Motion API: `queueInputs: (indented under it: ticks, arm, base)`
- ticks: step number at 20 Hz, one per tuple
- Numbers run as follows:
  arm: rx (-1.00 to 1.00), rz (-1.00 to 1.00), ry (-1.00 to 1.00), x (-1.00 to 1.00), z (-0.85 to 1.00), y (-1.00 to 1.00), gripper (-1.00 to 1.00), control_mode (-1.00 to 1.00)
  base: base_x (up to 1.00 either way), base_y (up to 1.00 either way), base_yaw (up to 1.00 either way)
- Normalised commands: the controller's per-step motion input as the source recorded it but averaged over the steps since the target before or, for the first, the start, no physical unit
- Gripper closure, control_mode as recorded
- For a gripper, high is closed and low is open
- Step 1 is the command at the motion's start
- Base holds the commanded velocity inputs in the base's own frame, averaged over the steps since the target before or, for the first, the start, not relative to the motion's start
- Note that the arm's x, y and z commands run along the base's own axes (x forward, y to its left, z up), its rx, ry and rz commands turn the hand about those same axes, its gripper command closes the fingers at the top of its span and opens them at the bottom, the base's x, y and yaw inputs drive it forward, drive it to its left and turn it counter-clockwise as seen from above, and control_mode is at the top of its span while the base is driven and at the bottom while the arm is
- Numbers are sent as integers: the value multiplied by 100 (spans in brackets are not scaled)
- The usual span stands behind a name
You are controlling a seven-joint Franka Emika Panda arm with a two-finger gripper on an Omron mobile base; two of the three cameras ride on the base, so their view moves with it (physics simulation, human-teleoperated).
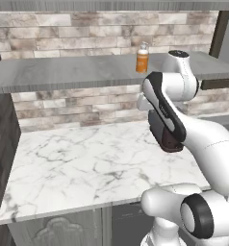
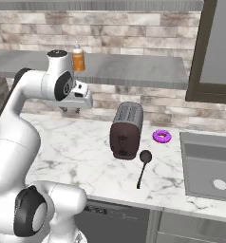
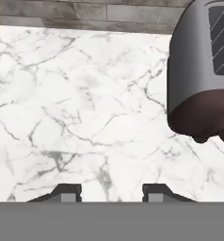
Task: Open the cabinet. Pick the soap dispenser and place it next to the sink. Then close the cabinet.
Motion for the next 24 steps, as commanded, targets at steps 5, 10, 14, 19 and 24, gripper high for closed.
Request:
queueInputs:
  ticks: [5, 10, 14, 19, 24]
  arm:
    - [0, 0, -12, -2, 1, 18, -100, -100]
    - [1, 0, -15, -34, 17, 8, -100, -100]
    - [1, 0, -16, -39, 23, 7, -100, -100]
    - [3, -2, -16, -33, 42, 2, -100, -100]
    - [9, -7, -18, -14, 51, 0, -100, -100]
  base:
    - [0, 0, 0]
    - [0, 0, 0]
    - [0, 0, 0]
    - [0, 0, 0]
    - [0, 0, 0]
